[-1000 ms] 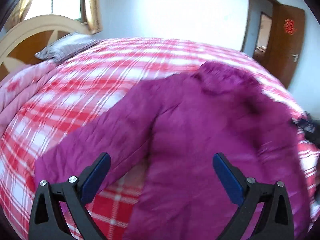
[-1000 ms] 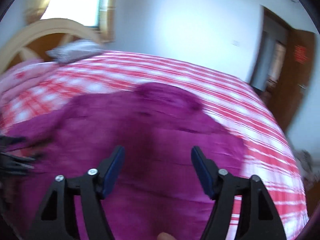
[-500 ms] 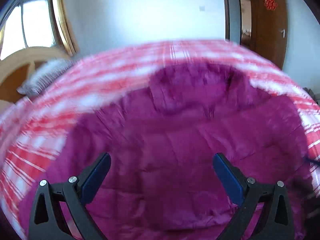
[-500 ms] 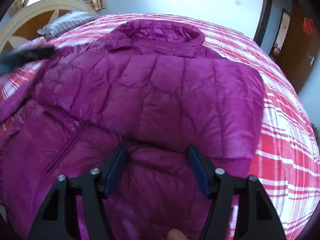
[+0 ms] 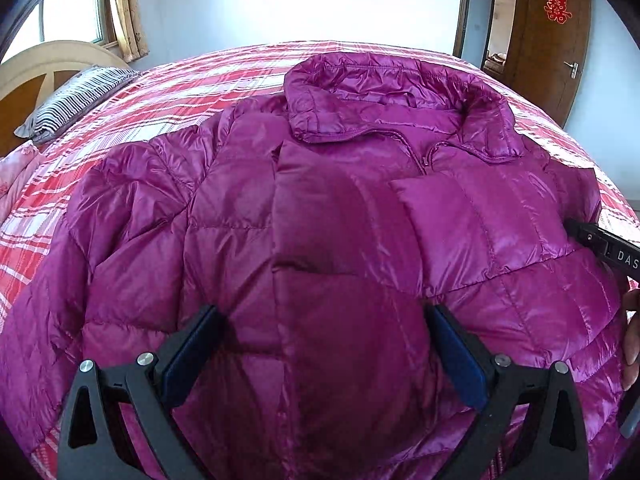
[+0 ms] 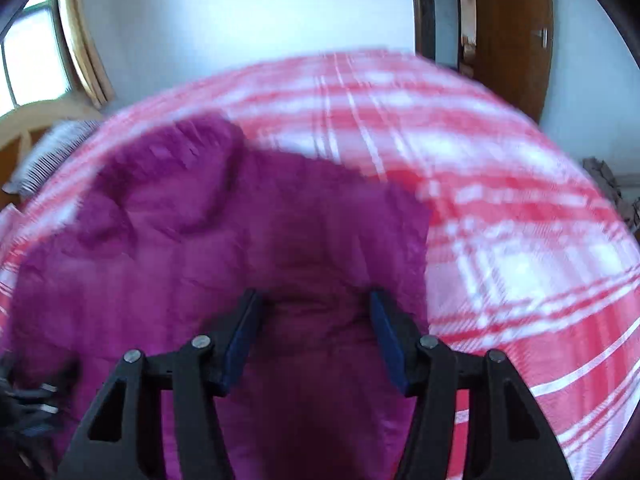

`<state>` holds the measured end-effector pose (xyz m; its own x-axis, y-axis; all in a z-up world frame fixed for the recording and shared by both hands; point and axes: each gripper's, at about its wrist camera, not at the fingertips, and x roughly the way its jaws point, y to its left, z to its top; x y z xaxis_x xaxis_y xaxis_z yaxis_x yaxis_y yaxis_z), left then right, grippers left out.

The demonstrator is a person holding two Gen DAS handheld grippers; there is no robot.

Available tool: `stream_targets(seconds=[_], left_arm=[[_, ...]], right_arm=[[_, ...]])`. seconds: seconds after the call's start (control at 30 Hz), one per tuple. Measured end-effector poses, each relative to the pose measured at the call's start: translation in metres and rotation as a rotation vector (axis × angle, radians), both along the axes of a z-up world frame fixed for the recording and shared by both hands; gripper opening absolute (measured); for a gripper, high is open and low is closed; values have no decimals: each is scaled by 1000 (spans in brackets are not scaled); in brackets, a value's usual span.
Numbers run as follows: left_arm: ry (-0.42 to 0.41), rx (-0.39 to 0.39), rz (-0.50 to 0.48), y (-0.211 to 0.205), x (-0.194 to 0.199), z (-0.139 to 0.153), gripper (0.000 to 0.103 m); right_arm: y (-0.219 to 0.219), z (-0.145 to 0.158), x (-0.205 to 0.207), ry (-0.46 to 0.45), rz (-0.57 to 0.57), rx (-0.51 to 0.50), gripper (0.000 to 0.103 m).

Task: Fold large clothes
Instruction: 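Lay the sleeve on the jacket front and open the right gripper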

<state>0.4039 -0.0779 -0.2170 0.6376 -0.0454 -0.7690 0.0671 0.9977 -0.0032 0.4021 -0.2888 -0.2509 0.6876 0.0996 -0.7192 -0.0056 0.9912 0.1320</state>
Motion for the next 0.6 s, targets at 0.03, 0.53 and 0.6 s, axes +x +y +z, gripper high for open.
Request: stream_targets(seconds=[0.03, 0.53, 0.6], left_arm=[[0, 3, 1, 1, -2, 0, 102], [1, 9, 3, -1, -2, -2, 102], [0, 4, 3, 0, -2, -1, 102]], right_arm=[[-2, 1, -3, -6, -1, -8, 59], [22, 45, -54, -57, 37, -91, 64], [32, 35, -57, -36, 68, -114, 64]])
